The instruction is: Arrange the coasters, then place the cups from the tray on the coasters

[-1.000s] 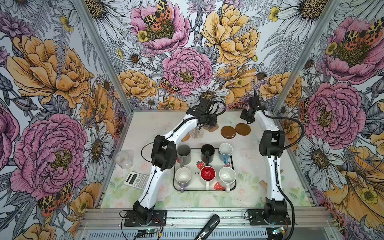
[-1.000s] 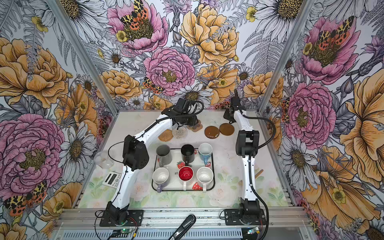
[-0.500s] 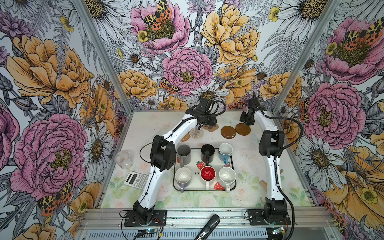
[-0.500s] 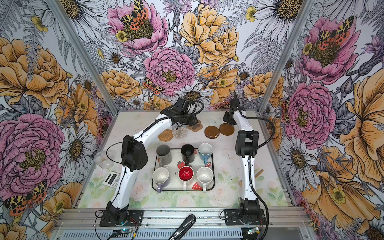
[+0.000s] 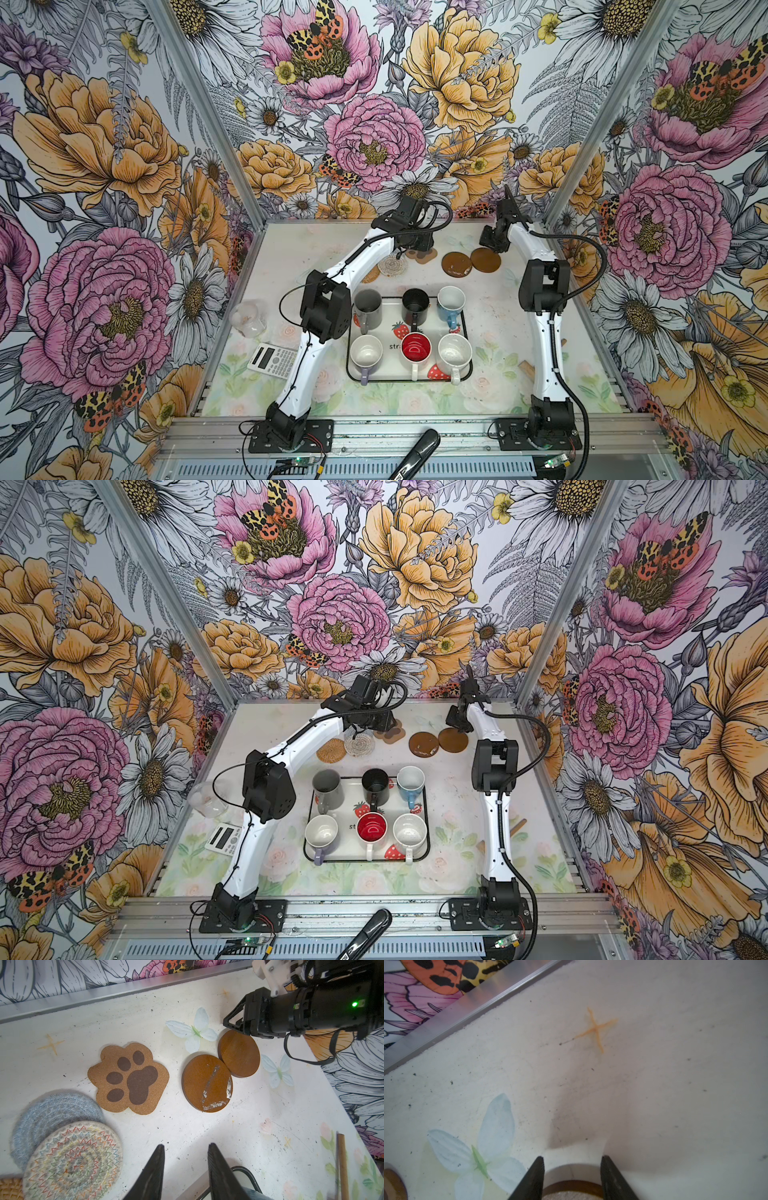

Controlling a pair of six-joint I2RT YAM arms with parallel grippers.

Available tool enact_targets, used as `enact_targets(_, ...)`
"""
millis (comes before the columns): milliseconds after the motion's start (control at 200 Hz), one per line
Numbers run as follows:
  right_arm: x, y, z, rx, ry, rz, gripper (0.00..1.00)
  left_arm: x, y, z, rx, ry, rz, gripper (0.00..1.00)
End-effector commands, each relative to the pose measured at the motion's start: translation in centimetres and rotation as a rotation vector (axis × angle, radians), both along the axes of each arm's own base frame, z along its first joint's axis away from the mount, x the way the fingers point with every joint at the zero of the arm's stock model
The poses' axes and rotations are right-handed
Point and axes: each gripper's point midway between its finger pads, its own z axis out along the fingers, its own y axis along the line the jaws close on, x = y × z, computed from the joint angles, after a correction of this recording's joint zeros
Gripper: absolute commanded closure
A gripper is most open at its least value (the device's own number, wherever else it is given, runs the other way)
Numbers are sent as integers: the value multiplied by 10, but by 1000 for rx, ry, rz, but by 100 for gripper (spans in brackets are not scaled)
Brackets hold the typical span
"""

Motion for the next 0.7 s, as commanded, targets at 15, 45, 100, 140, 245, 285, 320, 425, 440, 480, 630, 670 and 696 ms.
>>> enact_targets(15,-19,2,-9,-11,74,11,53,-2,4,28,-12,-60,-5,63)
enact_targets(45,-20,2,-10,-12,76,11,53,-3,5,30,-13,-61,-4,63)
enact_targets(100,-21,2,-9,-13,77,9,53,-4,5,31,-16,-66,-4,63)
enact_targets(140,-22,2,-7,-14,77,9,53,-4,6,33,-19,-68,-3,63)
enact_targets(245,-24,0,-3,-24,74,13,53,-5,5,34,-28,-70,-2,63)
enact_targets(285,-24,-2,-1,-32,73,12,53,-6,5,34,-32,-70,-3,63)
enact_targets(320,-25,-2,0,-34,72,12,53,-5,6,33,-32,-67,-1,63)
enact_targets(425,-26,-3,3,-32,72,9,53,-7,4,34,-38,-67,-4,63)
enact_targets(440,-27,-4,3,-34,72,9,53,-6,4,34,-37,-67,-3,63)
enact_targets(480,-27,-4,3,-34,74,11,53,-7,3,34,-38,-68,-6,63)
enact_targets(630,-32,-3,-1,-34,89,13,52,-7,4,37,-41,-73,-5,63)
enact_targets(670,-33,-3,-3,-31,93,14,52,-9,2,37,-41,-72,-10,63)
enact_targets(696,-33,-3,-4,-31,96,14,52,-9,3,37,-40,-72,-10,63)
